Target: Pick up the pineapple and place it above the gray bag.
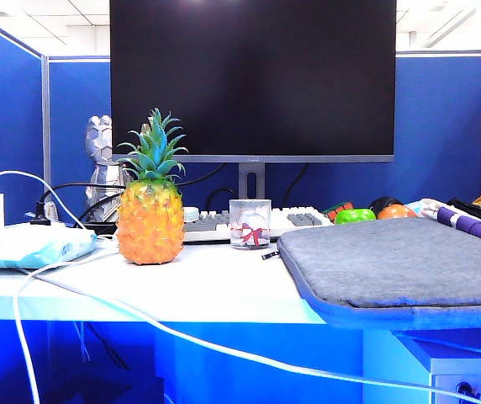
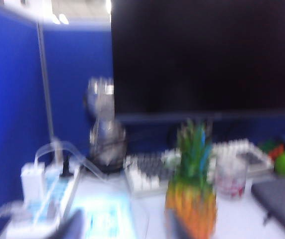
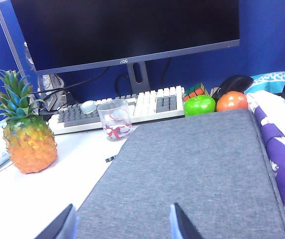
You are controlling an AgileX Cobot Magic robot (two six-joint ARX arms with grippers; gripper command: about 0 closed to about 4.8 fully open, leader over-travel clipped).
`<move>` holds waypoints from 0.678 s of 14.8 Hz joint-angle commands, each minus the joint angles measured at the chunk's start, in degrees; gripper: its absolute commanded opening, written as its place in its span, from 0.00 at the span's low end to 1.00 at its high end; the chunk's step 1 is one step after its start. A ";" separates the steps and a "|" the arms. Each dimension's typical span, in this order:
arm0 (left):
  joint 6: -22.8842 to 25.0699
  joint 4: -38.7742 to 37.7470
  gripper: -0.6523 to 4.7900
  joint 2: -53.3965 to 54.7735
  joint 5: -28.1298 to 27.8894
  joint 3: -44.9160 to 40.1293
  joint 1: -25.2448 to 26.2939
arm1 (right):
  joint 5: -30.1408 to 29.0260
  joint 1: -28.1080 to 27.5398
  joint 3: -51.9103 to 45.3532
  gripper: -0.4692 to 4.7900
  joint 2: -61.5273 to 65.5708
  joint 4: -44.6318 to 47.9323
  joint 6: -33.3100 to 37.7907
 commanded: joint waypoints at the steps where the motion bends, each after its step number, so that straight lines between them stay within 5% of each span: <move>1: 0.02 4.50 0.84 16.59 3.93 10.25 0.02 | -0.09 0.00 -0.52 0.56 0.00 1.99 -0.20; 4: -0.20 4.28 1.00 42.07 11.21 27.41 0.02 | -0.33 0.07 -0.52 0.56 0.00 2.12 -0.09; 10: -10.25 -0.02 1.00 70.16 24.96 47.39 0.02 | -0.04 -0.02 -0.52 0.56 0.00 2.14 -0.22</move>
